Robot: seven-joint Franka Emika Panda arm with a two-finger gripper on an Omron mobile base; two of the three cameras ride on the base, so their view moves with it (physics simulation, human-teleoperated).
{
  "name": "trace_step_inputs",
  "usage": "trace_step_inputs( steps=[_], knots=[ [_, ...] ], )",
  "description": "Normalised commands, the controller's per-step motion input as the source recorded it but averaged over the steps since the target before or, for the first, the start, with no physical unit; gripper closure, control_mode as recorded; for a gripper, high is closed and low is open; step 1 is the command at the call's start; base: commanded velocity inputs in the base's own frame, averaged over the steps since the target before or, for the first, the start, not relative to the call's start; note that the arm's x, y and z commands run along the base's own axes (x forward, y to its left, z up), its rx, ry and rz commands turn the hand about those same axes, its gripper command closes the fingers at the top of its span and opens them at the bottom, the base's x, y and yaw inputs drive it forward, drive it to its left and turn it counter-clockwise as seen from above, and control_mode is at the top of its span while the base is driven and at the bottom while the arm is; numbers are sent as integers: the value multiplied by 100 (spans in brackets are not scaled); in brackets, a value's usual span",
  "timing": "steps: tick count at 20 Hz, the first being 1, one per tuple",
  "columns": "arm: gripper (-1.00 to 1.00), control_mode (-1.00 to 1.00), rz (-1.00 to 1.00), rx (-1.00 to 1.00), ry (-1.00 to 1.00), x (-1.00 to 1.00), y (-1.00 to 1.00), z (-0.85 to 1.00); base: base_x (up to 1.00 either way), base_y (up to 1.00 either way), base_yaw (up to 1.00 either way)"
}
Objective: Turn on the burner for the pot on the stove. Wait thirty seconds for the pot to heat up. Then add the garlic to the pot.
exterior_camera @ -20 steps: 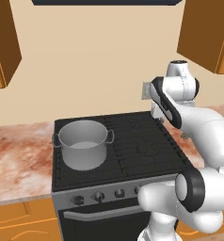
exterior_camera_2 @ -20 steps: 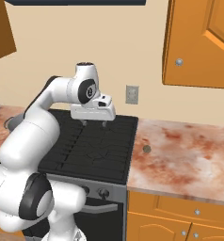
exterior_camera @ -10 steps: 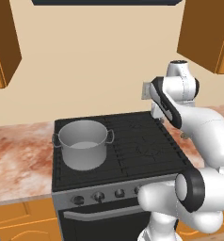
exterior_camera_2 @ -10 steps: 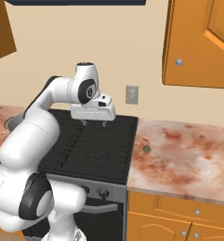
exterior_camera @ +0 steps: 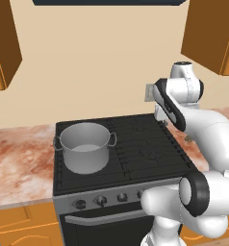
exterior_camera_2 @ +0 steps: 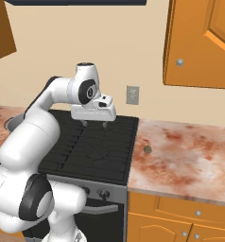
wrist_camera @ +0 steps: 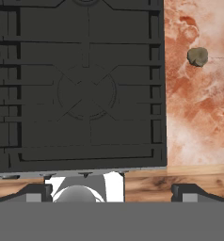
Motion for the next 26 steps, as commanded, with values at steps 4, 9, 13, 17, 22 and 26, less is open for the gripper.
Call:
trace_step_inputs(
  steps=[4, 9, 13, 17, 22, 26],
  knots=[
    [-100, -100, 0, 0, 0, 0, 0, 0, 0, 0, 0],
    [-100, -100, 0, 0, 0, 0, 0, 0, 0, 0, 0],
    [-100, -100, 0, 0, 0, 0, 0, 0, 0, 0, 0],
    [-100, -100, 0, 0, 0, 0, 0, 0, 0, 0, 0],
    [-100, -100, 0, 0, 0, 0, 0, 0, 0, 0, 0],
    [-100, -100, 0, 0, 0, 0, 0, 0, 0, 0, 0]
  ],
)
